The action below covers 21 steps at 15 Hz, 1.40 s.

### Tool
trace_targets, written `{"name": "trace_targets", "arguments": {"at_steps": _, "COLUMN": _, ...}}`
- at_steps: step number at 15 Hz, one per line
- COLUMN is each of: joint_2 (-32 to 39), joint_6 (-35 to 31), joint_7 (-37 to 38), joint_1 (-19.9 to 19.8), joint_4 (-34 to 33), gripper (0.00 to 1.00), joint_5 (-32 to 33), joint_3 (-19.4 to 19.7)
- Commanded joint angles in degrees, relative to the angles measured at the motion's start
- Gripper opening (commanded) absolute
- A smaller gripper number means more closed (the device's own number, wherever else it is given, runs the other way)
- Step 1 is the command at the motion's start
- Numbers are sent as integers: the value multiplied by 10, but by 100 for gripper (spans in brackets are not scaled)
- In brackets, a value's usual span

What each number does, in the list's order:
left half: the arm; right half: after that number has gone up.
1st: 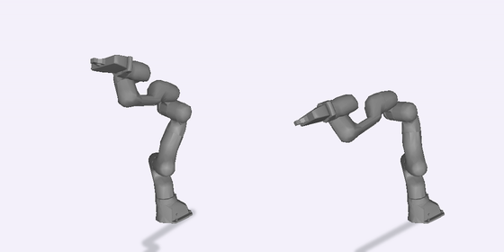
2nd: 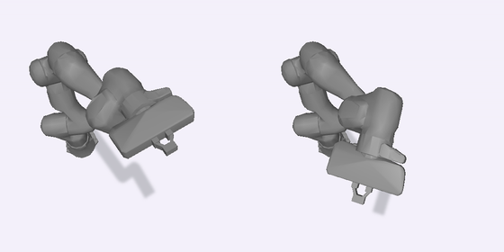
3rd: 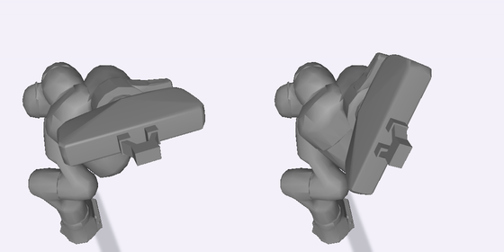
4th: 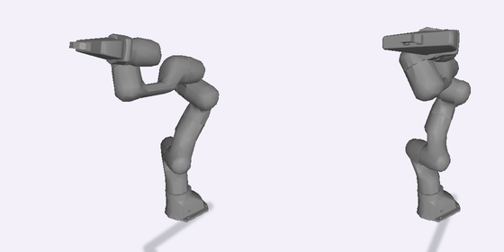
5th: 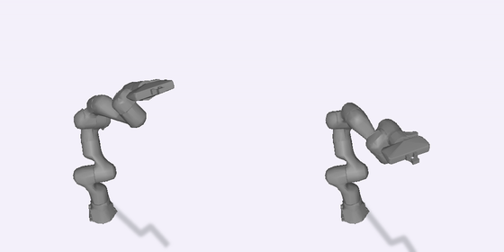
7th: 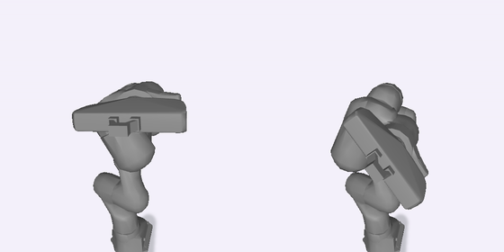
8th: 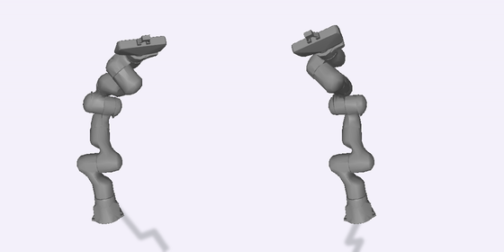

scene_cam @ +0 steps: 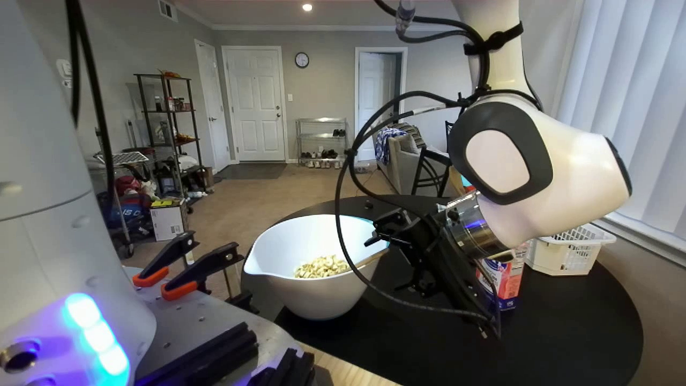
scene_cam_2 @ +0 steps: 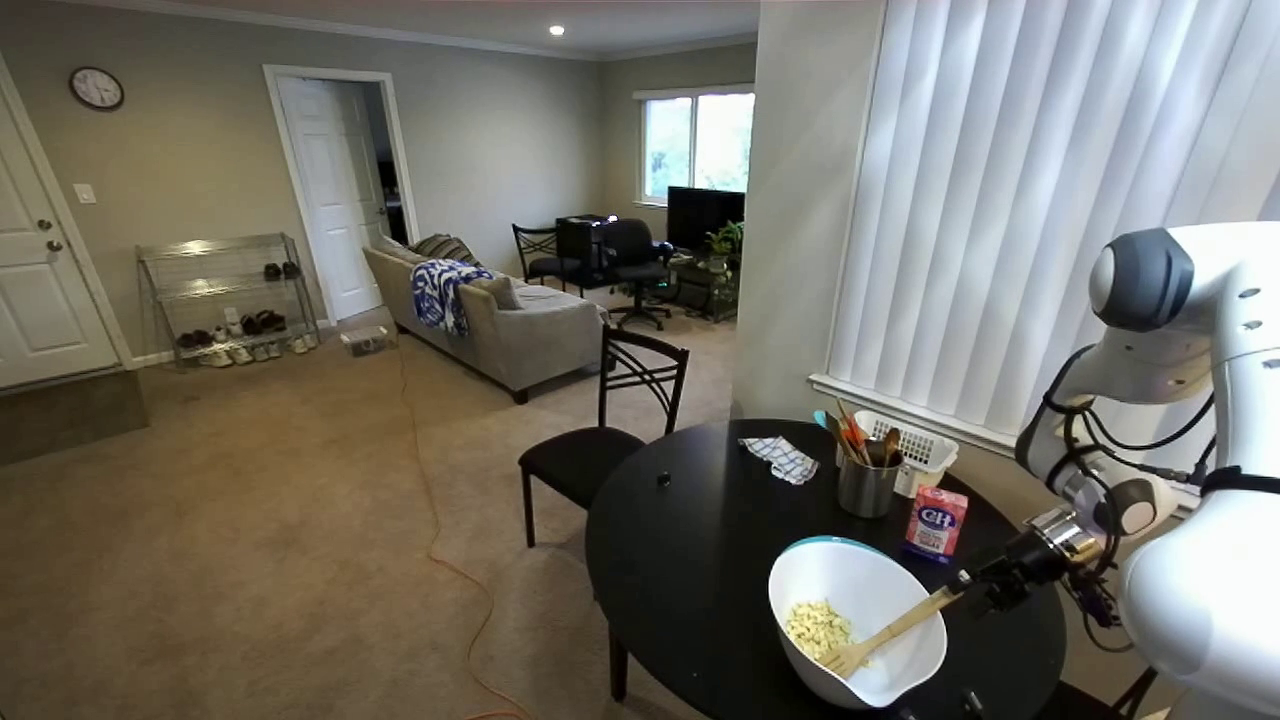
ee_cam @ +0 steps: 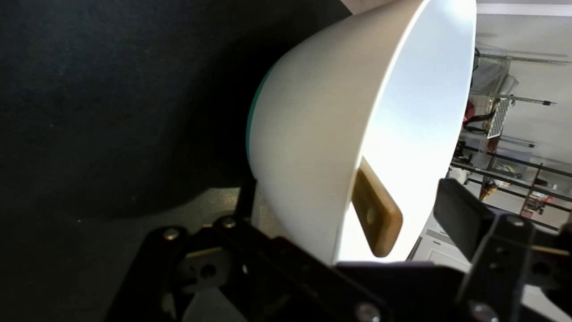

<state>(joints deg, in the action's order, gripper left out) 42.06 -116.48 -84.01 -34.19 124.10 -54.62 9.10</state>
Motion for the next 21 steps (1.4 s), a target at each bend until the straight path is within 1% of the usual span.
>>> {"name": "trace_targets", "arguments": {"at_steps": 1, "joint_2": -25, "joint_6": 18, "joint_7": -61, "joint_1": -3, "joint_4": 34, "gripper": 100, "joint_5": -34, "joint_3": 1}}
{"name": "trace_targets", "arguments": {"at_steps": 5, "joint_2": -27, "joint_6": 19, "joint_7": -91, "joint_1": 17, "joint_4": 45, "gripper": 100, "joint_5": -53, "joint_3": 2}}
{"name": "trace_targets", "arguments": {"at_steps": 8, "joint_2": -30, "joint_6": 16, "joint_7": -94, "joint_1": 38, "joint_4": 46, "gripper": 100, "joint_5": -64, "joint_3": 5}}
{"name": "trace_targets", "arguments": {"at_steps": 13, "joint_2": -40, "joint_6": 13, "joint_7": -87, "joint_1": 70, "joint_4": 42, "gripper": 100, "joint_5": -61, "joint_3": 15}}
{"name": "trace_targets", "arguments": {"at_steps": 17, "joint_2": -50, "joint_6": 12, "joint_7": -84, "joint_1": 78, "joint_4": 42, "gripper": 100, "joint_5": -55, "joint_3": 28}}
{"name": "trace_targets", "arguments": {"at_steps": 21, "joint_2": -55, "joint_6": 12, "joint_7": -80, "joint_1": 77, "joint_4": 41, "gripper": 100, "joint_5": -46, "joint_3": 42}}
